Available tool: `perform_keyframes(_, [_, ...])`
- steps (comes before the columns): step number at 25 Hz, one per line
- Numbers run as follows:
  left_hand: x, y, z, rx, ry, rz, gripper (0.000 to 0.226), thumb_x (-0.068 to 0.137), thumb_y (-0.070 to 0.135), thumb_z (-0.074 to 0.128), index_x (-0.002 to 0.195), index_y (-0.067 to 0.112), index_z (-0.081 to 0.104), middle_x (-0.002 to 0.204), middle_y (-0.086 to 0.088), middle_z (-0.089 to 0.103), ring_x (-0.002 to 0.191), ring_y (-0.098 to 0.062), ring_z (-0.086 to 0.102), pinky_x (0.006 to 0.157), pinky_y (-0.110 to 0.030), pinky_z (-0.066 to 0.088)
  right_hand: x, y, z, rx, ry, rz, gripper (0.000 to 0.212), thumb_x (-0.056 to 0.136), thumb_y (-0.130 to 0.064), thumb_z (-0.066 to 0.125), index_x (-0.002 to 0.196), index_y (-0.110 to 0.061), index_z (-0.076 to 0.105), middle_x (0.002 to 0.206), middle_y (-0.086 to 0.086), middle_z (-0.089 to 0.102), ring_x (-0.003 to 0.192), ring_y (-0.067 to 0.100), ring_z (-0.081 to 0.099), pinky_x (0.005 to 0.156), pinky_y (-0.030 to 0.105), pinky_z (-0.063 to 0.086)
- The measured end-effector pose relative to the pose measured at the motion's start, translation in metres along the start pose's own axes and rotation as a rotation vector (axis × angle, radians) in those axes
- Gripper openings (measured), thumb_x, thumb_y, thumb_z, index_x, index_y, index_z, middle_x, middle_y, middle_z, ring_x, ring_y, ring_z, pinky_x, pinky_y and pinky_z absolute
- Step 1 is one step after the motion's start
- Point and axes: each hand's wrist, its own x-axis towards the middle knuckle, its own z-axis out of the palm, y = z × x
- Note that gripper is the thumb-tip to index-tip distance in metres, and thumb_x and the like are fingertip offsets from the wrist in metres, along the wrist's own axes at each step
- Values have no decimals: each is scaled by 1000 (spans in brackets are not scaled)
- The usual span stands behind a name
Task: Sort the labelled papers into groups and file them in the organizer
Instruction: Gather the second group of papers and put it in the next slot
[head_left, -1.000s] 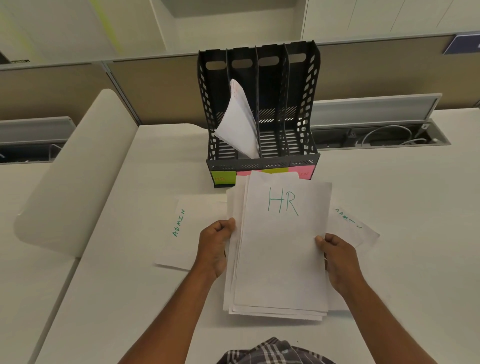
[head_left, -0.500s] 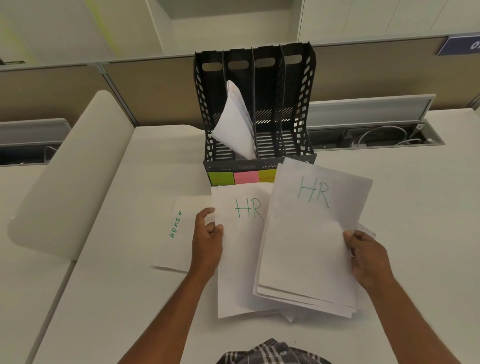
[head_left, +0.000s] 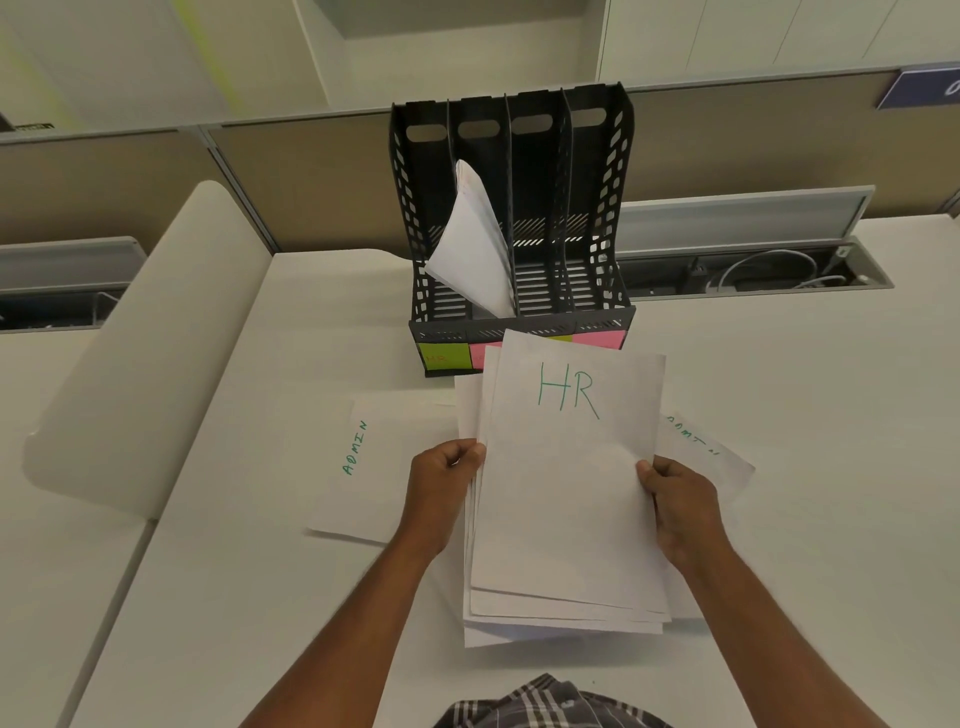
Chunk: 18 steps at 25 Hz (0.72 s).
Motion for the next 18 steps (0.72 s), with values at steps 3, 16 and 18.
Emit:
perform_keyframes(3, [4,0,-1,0,35,-21,15,86,20,75,75,28,77,76,13,77,75,0,69,67,-12,50,-2,-2,-2,-15,-29,-3,11,91,-11,68,97,-9,76,99,12,77,90,30,70,86,43,57])
perform_keyframes(16, [0,5,-7,-316,-230,-101,18,92,9,65,92,15,82,98,-10,78,88,-20,75,73,-25,58,-2,6,-1,126,-56,97,14,90,-6,68,103,-2,73,99,10,78,83,18,74,75,31,57])
perform_keyframes(18, [-1,6,-7,-221,-247,-69,14,91,16,68,91,15,81,97,-11,78,86,-21,75,73,-28,58,-3,6,0,118,-66,87,14,91,-7,68,103,-2,73,97,10,78,81,18,75,69,29,57])
